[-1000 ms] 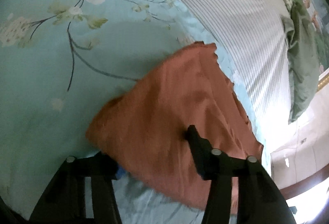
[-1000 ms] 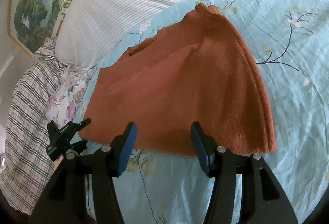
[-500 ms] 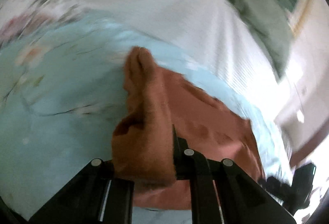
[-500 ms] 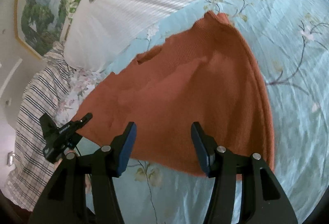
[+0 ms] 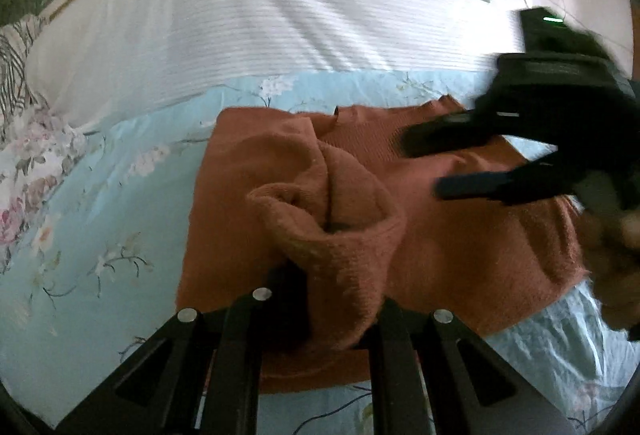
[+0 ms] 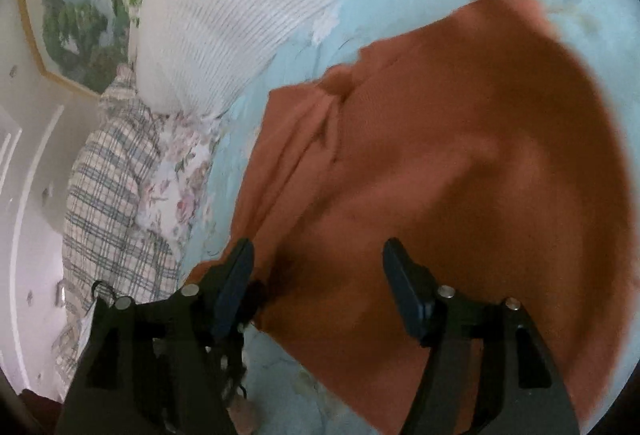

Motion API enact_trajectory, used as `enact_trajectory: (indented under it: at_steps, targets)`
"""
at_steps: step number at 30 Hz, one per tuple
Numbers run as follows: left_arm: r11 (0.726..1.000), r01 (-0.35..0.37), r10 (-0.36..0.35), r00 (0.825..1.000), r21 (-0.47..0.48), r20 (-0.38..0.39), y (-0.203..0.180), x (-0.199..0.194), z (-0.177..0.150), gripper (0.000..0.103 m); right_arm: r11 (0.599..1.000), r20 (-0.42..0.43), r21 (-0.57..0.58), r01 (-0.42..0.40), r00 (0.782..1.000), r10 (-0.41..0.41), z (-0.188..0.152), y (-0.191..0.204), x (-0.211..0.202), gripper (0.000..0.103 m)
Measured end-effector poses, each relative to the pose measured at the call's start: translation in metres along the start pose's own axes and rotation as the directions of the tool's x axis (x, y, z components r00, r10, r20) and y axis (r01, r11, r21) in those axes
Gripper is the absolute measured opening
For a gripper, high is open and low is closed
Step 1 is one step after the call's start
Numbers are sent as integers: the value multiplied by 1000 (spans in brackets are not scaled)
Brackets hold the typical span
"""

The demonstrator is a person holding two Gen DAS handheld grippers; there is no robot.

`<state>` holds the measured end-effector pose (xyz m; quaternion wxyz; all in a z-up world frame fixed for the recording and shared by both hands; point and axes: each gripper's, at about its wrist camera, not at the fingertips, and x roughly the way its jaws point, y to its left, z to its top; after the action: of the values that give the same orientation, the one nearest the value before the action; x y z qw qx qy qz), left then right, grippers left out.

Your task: Fold small clothes

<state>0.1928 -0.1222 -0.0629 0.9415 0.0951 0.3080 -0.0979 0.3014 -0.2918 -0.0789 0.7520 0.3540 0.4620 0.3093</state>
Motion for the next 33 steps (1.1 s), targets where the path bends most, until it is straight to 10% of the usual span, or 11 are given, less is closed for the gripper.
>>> enact_trajectory:
  at_steps: [7, 9, 10, 17, 24, 33]
  targets:
    - [998, -10, 9, 1000, 60, 8, -6, -4, -1, 9, 997, -87, 33, -71, 994, 73, 47, 8, 79, 66]
    - [998, -3, 2, 1000, 69, 8, -9, -7, 1, 9, 998, -82, -22, -52, 995, 50, 55, 18, 86, 23]
    - [997, -4, 3, 1000, 73, 10, -10, -9, 2, 9, 998, -83, -29, -56, 995, 53, 57, 21, 84, 17]
    - [985, 165, -167, 985, 59, 31, -40, -33, 39, 10, 976, 63, -219, 7, 998, 7, 70, 45, -3, 17]
    - [946, 315, -310, 948, 79, -72, -113, -2, 44, 11, 971, 81, -135, 197, 979, -188, 61, -29, -51, 17]
    - [939, 327, -313, 941, 107, -131, -141, 24, 33, 15, 962, 98, -129, 242, 968, -230, 56, -59, -62, 17]
